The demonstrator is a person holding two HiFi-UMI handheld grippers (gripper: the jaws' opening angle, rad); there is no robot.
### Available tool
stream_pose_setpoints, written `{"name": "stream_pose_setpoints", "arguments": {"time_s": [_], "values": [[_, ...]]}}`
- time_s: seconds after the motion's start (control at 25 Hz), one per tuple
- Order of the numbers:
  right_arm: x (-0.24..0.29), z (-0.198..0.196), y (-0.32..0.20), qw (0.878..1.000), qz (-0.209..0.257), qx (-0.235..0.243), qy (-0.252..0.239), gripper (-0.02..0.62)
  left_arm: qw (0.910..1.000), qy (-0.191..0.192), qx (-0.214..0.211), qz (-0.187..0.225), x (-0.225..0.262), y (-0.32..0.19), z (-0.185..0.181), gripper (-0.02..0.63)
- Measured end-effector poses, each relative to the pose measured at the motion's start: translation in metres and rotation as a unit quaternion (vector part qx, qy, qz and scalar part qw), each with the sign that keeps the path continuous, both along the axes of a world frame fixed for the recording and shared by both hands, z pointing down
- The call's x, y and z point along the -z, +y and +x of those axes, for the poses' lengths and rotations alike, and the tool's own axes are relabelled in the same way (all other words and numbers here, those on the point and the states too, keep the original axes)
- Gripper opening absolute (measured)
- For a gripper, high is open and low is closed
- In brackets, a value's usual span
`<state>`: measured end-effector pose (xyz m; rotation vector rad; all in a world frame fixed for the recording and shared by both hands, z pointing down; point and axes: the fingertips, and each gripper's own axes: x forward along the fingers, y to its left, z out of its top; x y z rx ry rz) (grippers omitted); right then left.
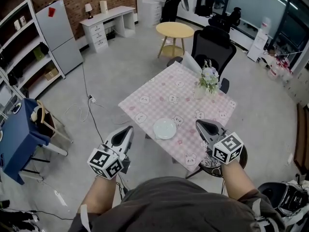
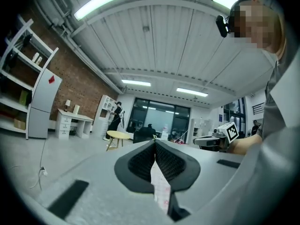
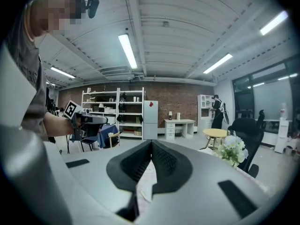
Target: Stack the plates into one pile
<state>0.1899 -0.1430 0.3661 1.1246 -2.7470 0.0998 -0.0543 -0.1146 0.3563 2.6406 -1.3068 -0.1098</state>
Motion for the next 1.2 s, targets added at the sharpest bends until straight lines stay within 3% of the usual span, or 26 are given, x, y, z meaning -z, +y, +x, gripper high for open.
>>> {"name": "stream_pose_setpoints", "arguments": {"time_s": [0.2, 0.56, 1.2], "values": [[-0.001, -0.006, 0.005, 1.0, 0.0, 0.006, 0.0, -0.006, 0.9998, 0.016, -0.001, -0.01, -0.005, 0.016, -0.009, 0.006], [-0.011, -0.008, 0.006, 1.0, -0.015, 0.01, -0.011, -0.008, 1.0, -0.002, -0.006, -0.008, -0.007, 0.018, 0.002, 0.006], [-0.013, -0.011, 0.012, 1.0, -0.011, 0.011, 0.016, -0.008, 0.9998, -0.01, -0.014, -0.006, -0.006, 0.02, 0.004, 0.006]]}}
